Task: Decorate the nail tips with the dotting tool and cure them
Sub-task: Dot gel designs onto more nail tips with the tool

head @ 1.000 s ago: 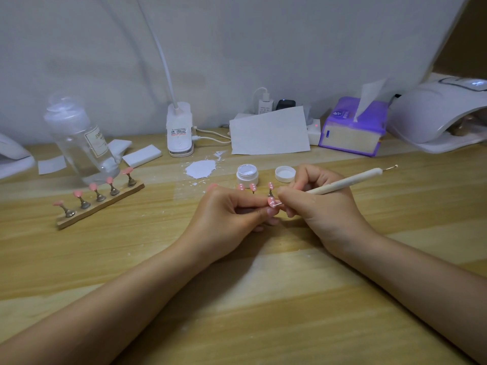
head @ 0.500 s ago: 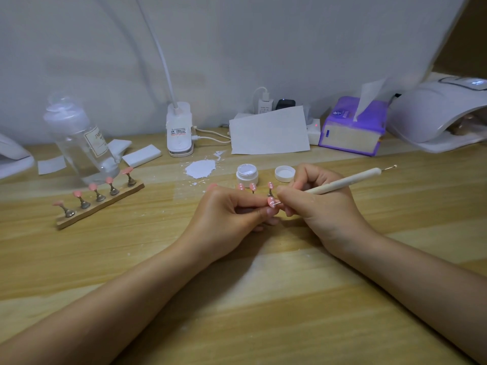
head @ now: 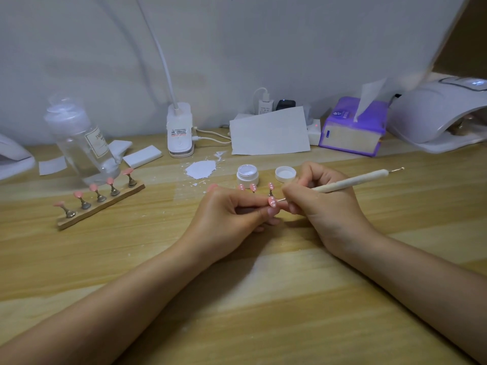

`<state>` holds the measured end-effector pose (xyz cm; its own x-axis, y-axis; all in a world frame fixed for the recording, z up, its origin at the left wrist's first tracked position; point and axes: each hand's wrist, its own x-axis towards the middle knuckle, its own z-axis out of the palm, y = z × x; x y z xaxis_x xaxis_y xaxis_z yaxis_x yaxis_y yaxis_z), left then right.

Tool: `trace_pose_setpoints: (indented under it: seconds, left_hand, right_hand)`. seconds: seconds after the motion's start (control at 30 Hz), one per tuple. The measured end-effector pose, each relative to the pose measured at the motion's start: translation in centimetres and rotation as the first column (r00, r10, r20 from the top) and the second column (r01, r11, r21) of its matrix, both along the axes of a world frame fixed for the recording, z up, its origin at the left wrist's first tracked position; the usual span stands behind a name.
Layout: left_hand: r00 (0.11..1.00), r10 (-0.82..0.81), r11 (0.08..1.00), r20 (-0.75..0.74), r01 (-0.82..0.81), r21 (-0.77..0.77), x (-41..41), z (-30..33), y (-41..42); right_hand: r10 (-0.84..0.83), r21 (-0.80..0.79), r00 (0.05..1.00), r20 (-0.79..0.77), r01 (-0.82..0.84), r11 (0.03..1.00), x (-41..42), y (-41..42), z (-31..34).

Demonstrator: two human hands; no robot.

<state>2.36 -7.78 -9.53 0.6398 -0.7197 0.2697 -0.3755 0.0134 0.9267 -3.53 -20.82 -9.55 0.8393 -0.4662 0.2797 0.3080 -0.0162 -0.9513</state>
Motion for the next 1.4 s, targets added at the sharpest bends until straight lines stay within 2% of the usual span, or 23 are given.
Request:
trace_pose_setpoints:
  seconds: [0.13, 0.2, 0.27, 0.37, 0.5, 0.63, 0.7, 0.83, 0.93, 1.07, 1.23, 1.3, 1.4]
  left_hand:
    - [0.999, 0.032, 0.998, 0.036, -0.030, -0.052, -0.3, 0.1, 0.0]
    - [0.975, 0.096, 0.987, 0.200, -0.067, -0.145, -0.6, 0.3, 0.2]
    - [0.914, 0.169, 0.965, 0.369, -0.078, -0.249, -0.8, 0.6, 0.5]
    - [0.818, 0.325, 0.920, 0.475, -0.158, -0.358, -0.1, 1.1, 0.9]
    - [0.825, 0.463, 0.866, 0.323, -0.344, -0.362, 1.6, 1.7, 1.8]
    - [0.889, 0.440, 0.876, 0.131, -0.392, -0.279, 3.1, 2.1, 2.7]
    - [0.891, 0.444, 0.887, 0.094, -0.422, -0.189, 3.8, 2.1, 2.9]
    - [0.899, 0.421, 0.907, 0.116, -0.416, -0.065, 4.0, 2.2, 3.2]
    - [0.900, 0.365, 0.924, 0.239, -0.382, 0.026, 3.5, 2.1, 3.0]
    - [0.909, 0.303, 0.942, 0.287, -0.332, 0.056, 3.6, 1.7, 2.9]
    - [0.879, 0.233, 0.949, 0.415, -0.299, 0.101, 4.0, 1.5, 2.7]
    - [0.882, 0.232, 0.950, 0.411, -0.297, 0.101, 4.1, 1.4, 2.7]
    - [0.920, 0.246, 0.956, 0.305, -0.282, 0.080, 4.1, 1.3, 2.5]
  right_hand:
    - [-0.051, 0.210, 0.999, -0.001, 0.050, 0.976, 0.2, -0.2, 0.2]
    - [-0.077, 0.273, 0.997, 0.004, 0.073, 0.959, 0.3, -0.3, 0.3]
    - [-0.092, 0.300, 0.996, 0.002, 0.087, 0.950, 0.3, -0.4, 0.4]
    - [-0.090, 0.286, 0.996, -0.004, 0.087, 0.954, 0.3, -0.3, 0.4]
    - [-0.077, 0.278, 0.997, -0.009, 0.077, 0.958, 0.2, -0.3, 0.4]
    - [-0.068, 0.263, 0.998, -0.020, 0.071, 0.962, 0.1, -0.3, 0.5]
    - [-0.067, 0.253, 0.997, -0.024, 0.071, 0.965, 0.1, -0.3, 0.5]
    - [-0.065, 0.251, 0.997, -0.030, 0.071, 0.965, 0.1, -0.3, 0.5]
    - [-0.063, 0.241, 0.997, -0.035, 0.070, 0.968, 0.1, -0.3, 0.4]
    - [-0.060, 0.234, 0.998, -0.037, 0.067, 0.970, 0.1, -0.3, 0.4]
    - [-0.059, 0.213, 0.998, -0.037, 0.065, 0.975, 0.2, -0.3, 0.4]
    - [-0.061, 0.207, 0.997, -0.040, 0.068, 0.976, 0.2, -0.3, 0.3]
    - [-0.057, 0.199, 0.997, -0.043, 0.065, 0.978, 0.2, -0.3, 0.3]
